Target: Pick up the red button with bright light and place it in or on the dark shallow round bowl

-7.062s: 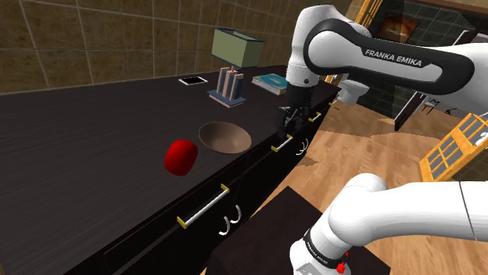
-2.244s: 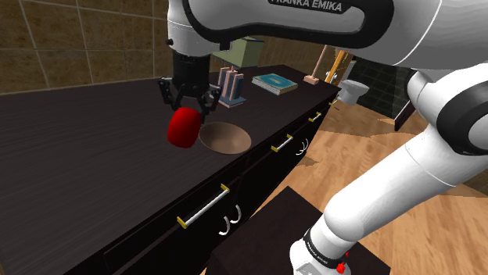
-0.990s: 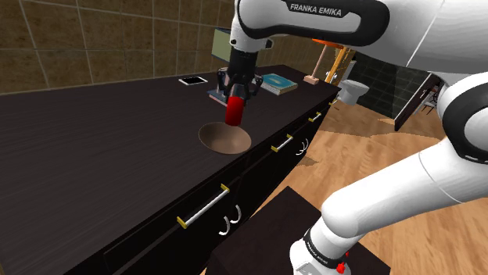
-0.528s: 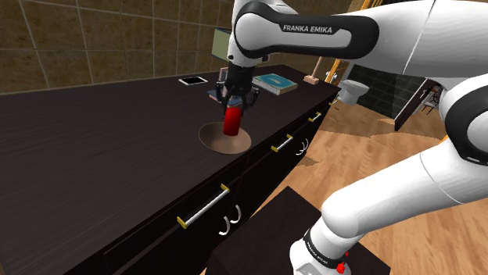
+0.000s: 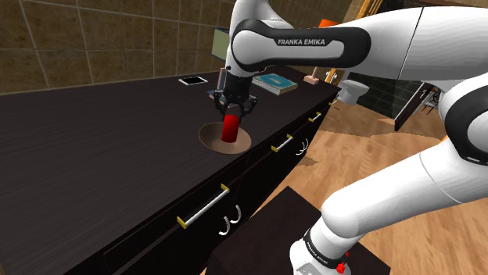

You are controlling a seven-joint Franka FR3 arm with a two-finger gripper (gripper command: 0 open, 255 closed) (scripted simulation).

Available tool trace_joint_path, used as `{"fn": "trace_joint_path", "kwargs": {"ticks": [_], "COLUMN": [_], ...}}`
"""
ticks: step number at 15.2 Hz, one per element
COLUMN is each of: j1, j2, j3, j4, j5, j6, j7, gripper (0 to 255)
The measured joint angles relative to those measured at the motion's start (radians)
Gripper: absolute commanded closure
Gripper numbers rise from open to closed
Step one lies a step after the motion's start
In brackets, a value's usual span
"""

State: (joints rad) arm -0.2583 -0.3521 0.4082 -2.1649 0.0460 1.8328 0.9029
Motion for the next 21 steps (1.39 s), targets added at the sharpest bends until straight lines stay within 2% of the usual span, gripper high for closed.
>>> {"fn": "trace_joint_path", "kwargs": {"ticks": [3,4,10,15,21], "j1": [0.000,0.000,0.000,-0.002,-0.002], "j2": [0.000,0.000,0.000,0.004,0.002], "j3": [0.000,0.000,0.000,-0.003,-0.003], "j4": [-0.001,-0.001,-0.001,0.113,0.128], "j5": [0.000,0.000,0.000,-0.004,-0.003], "j6": [0.001,0.001,0.001,-0.107,-0.125], "j7": [0.000,0.000,0.000,0.001,0.002], "gripper": [255,0,0,0,0]}}
